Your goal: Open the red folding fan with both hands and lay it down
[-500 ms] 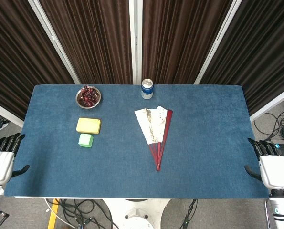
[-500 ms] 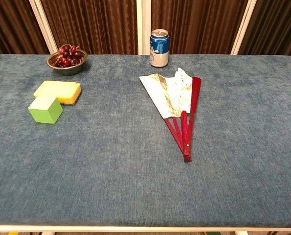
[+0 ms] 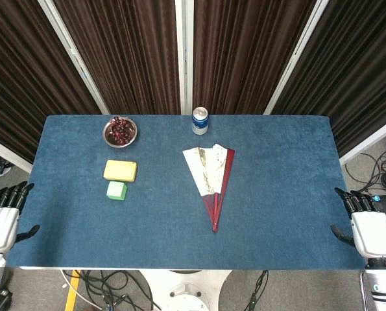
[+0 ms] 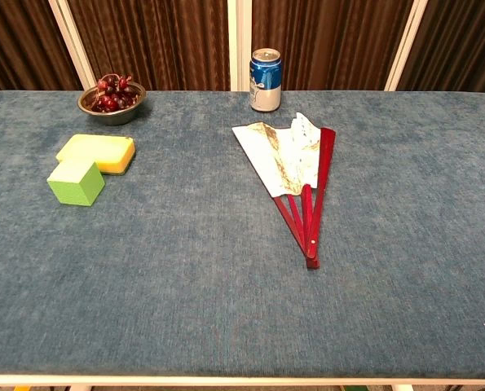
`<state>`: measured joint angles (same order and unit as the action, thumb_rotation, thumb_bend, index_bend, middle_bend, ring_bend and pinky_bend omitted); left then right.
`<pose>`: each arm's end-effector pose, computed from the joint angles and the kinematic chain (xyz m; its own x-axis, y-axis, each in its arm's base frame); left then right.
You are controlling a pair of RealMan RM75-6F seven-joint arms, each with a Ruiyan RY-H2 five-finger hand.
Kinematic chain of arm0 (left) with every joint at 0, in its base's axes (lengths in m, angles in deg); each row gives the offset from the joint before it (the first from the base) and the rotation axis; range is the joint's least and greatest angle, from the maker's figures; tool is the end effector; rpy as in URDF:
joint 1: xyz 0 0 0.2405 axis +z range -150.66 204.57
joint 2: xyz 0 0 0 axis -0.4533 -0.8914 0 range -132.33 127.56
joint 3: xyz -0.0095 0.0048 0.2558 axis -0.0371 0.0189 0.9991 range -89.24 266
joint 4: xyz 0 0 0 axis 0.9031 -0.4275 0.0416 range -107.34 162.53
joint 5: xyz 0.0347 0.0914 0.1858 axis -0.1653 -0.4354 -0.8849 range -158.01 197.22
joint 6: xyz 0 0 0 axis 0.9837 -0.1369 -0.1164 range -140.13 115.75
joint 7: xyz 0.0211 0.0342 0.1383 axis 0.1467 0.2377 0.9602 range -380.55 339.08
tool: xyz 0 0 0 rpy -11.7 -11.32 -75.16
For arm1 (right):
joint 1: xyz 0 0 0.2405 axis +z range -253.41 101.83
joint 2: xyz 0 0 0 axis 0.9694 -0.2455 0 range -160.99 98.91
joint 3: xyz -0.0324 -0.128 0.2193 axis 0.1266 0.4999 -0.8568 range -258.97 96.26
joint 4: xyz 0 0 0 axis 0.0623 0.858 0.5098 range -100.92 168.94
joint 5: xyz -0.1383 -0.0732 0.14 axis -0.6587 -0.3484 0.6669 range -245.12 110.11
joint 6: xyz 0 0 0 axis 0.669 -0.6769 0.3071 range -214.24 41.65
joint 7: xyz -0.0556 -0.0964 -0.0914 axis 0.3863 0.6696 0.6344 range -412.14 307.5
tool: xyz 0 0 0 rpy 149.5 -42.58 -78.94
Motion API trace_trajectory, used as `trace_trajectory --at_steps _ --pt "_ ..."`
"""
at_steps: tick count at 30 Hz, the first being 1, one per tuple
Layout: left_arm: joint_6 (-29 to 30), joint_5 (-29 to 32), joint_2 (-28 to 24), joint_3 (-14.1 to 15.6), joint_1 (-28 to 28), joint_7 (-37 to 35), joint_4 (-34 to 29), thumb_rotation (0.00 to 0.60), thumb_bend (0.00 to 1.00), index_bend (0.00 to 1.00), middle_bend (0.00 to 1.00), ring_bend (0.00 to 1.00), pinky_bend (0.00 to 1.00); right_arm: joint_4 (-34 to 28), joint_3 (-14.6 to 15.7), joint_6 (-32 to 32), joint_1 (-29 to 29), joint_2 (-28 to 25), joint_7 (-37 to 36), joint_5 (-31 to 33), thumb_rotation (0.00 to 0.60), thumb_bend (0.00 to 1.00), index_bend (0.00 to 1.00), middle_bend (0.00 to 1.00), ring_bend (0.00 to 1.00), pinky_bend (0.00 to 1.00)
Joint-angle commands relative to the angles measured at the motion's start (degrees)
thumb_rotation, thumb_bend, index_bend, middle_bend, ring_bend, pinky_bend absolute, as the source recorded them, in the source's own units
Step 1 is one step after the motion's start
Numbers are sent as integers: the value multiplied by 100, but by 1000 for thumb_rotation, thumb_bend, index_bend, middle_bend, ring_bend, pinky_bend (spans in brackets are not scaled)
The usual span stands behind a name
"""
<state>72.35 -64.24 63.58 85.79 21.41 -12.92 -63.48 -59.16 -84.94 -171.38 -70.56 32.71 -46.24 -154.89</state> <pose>-0.3162 0.1839 0.1510 0.5052 0.0148 0.8629 0.8628 0.0152 -0.5054 -0.3030 -0.1854 0.1601 0.4842 0.0165 0.8748 -0.8739 -0.0404 0.4844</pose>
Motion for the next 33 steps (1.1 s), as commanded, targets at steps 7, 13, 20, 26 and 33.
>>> trace_trajectory --at_steps 7,13,20,26,33 --pt "32 -67 14 -14 -14 -133 67 600 187 163 195 147 131 132 -181 1083 930 150 -304 -294 600 83 245 277 150 182" --pt "70 -105 15 9 14 -193 83 600 187 162 195 147 131 722 -462 2444 2097 885 -361 -222 600 80 330 299 150 182" --pt "52 -93 13 6 13 -249 94 600 187 163 195 148 131 2042 -608 3424 3109 2198 -143 -44 600 26 346 293 120 164" --pt "16 -53 -4 6 17 -304 98 600 187 163 195 148 131 3402 -601 3717 3695 3247 -187 -59 600 35 347 288 104 156" --pt "1 2 -4 13 46 -355 67 600 186 163 195 148 131 4706 -416 3576 4090 4092 -560 -300 600 132 357 300 104 140"
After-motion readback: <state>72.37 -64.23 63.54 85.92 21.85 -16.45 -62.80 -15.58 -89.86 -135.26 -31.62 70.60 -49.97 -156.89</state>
